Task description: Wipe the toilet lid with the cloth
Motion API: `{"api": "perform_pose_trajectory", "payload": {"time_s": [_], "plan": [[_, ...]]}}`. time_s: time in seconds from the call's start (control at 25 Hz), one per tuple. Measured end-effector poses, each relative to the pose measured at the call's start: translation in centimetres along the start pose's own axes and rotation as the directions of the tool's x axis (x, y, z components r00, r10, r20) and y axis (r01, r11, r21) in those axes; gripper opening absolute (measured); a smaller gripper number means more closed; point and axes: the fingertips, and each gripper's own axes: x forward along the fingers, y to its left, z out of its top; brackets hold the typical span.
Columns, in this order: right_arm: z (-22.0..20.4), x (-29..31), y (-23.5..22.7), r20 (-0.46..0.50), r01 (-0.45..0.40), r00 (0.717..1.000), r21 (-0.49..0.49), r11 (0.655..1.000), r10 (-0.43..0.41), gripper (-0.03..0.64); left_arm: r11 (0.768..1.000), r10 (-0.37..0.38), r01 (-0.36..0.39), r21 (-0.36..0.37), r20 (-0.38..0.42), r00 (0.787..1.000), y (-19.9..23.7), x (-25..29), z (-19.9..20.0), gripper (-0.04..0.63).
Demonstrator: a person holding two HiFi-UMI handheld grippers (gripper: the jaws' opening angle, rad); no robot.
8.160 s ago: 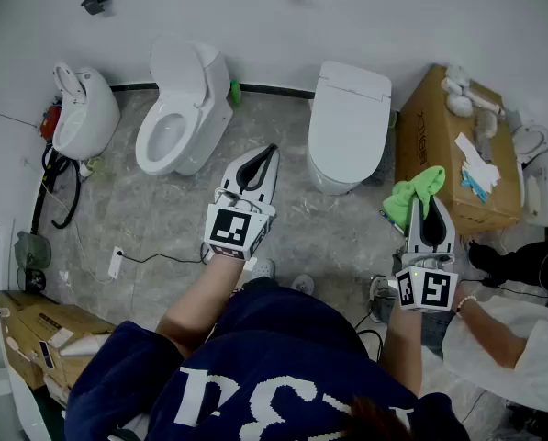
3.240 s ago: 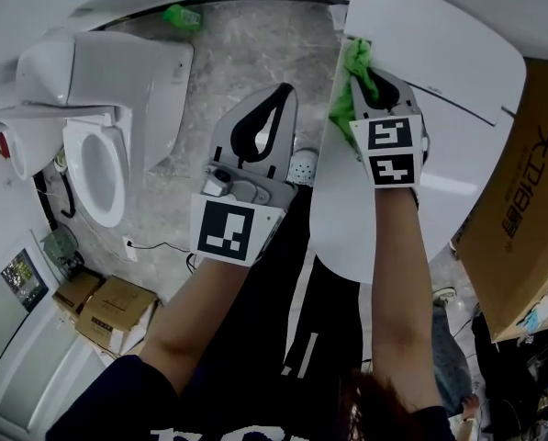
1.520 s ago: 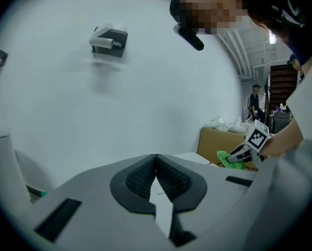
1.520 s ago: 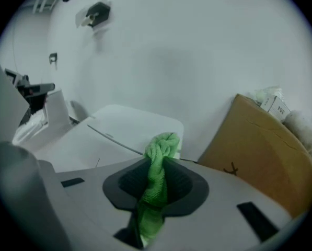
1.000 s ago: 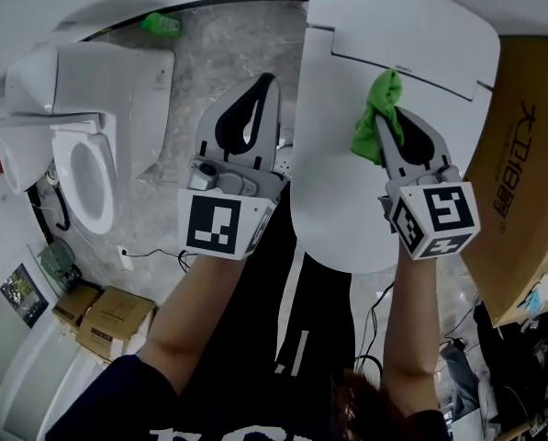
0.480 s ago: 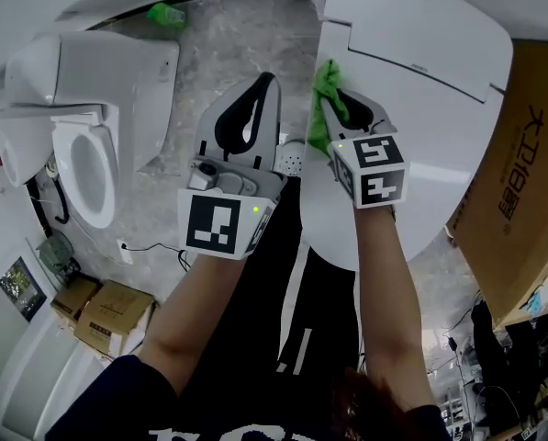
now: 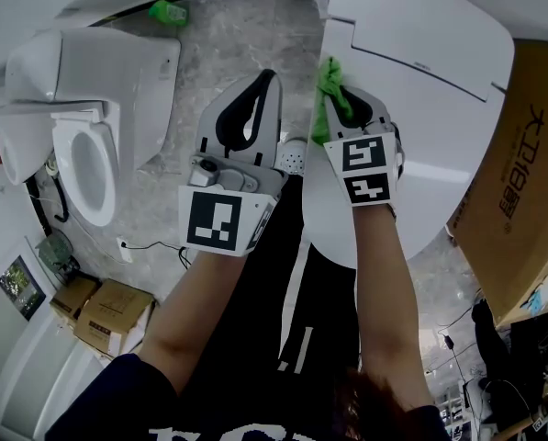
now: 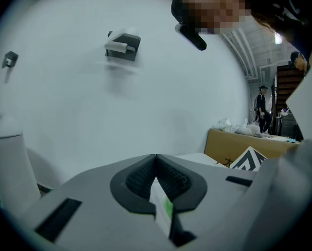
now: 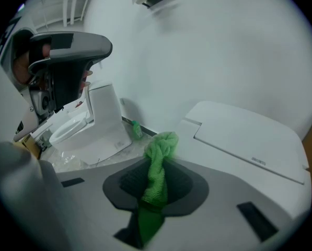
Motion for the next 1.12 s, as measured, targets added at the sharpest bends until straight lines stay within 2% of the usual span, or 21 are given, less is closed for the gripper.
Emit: {"api": "perform_pose_trajectory", "payload": {"time_s": [0.28,0.68,1.12], "plan": [[-1.3,-1.4,-1.8,0.009,0.036,0.999,-0.005,0.999,-0.036,0.084,1.0,-0.004,0.004,0.007,0.004,1.0,-0.6,-0.3,0.0,0.019],[-5.0,-5.5,-6.7,0.007,0.135,0.991,-0.002,0.991,-0.135,0.084,1.0,-0.029,0.029,0.01,0.002,1.0,-2.5,-0.3,0.0,0.02],[-10.1,-11.0,-13.3,-0.03,0.26,0.965,-0.016,0.965,-0.261,0.084,0.998,-0.057,0.057,0.03,0.0,0.998,-4.8,-0.3,0.0,0.02]]}}
